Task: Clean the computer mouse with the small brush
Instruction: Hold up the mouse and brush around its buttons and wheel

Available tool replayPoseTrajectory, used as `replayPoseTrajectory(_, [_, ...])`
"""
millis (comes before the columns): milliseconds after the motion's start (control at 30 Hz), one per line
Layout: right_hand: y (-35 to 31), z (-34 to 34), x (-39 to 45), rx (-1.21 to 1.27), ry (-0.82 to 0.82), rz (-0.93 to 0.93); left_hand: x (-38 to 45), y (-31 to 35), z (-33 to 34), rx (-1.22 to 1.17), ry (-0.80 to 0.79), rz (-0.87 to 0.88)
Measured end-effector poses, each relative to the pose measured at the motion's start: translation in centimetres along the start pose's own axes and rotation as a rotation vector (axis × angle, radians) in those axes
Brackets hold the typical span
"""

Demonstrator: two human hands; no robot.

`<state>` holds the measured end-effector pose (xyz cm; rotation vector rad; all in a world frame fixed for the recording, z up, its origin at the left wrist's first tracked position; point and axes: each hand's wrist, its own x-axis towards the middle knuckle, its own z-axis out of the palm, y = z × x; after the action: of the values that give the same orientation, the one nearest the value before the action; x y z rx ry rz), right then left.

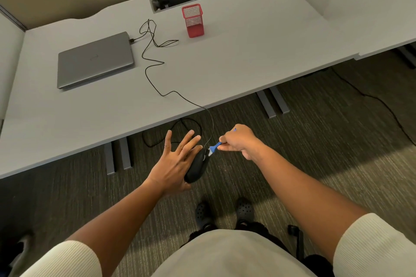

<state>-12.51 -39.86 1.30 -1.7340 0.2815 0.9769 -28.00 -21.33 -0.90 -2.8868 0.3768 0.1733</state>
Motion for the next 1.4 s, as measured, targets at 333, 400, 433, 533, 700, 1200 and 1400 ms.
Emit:
replayPoseTrajectory(333, [0.3,0.2,-0.3,-0.371,0.2,-0.192,0.5,1.0,-0.5,-0.116,0.001,-0.162])
replayPoseTrajectory(400, [0.3,0.2,-0.5,-0.269,0.124,-0.204,0.7,1.2,-0.7,-0.155,0.006,-0.22])
replayPoseTrajectory(433, [0.0,0.2,-0.8,-0.209,0.053,-0.207,0.8,1.3,-0.7,-0.184,0.01,-0.256])
replayPoseTrajectory(533, [-0.8,0.2,-1.5,-0.121,-0.114,-0.241,1.2,1.5,-0.8,-0.245,0.012,-0.335])
replayPoseTrajectory(700, [-0.9,0.9,-1.4,-0.312,0.069,-0.344,1.9,1.8,-1.1,-0.281,0.011,-0.368])
replayPoseTrajectory(1200, [-1.7,1.2,-1.2,-0.456,0.114,-0.436,2.6,2.2,-1.1,-0.358,-0.036,-0.453])
replayPoseTrajectory(1400, [-2.1,1.3,-1.1,-0.371,0.055,-0.391,2.9,2.4,-1.2,-0.31,-0.06,-0.432])
